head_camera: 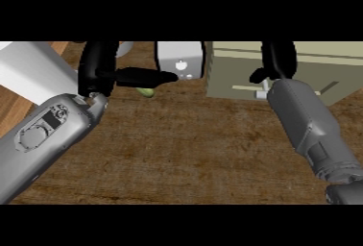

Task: Pick up the can, place it into the drawer and close the drawer

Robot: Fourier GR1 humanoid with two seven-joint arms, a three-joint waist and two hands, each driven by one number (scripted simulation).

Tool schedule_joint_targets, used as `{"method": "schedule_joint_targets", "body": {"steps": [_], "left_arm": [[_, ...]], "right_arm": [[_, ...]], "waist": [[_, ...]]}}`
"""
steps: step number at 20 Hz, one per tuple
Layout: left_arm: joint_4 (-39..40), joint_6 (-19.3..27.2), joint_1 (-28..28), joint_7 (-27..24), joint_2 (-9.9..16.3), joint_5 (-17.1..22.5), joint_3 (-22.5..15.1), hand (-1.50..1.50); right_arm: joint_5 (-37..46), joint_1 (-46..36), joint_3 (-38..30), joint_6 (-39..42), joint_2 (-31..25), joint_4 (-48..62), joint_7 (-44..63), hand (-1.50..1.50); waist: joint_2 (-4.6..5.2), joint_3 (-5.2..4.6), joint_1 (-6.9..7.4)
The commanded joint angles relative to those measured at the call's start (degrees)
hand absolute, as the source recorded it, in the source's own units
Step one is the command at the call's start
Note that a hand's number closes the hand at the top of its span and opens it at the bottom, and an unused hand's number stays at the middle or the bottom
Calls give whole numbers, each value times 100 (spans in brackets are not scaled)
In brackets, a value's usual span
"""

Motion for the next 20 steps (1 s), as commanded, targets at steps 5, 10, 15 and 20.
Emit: {"method": "schedule_joint_targets", "body": {"steps": [5, 10, 15, 20], "left_arm": [[-56, -93, 174, -40, 17, -21, 112, -150], [-161, -39, 545, -358, -2, -83, 191, -150], [-348, -207, 776, -272, 202, -36, 249, -150], [-498, -102, 836, -167, 223, -163, 291, -150]], "right_arm": [[-1058, -660, -796, 219, 343, -155, -881, -150], [-1731, -514, -1340, 316, 565, -228, -1490, -150], [-2421, -681, -1889, 874, 599, -295, -1927, -150], [-3048, -801, -2369, 1492, 569, -257, -2106, -150]], "waist": [[36, 23, 44], [23, 17, -7], [-30, 12, -53], [-72, 7, -172]]}}
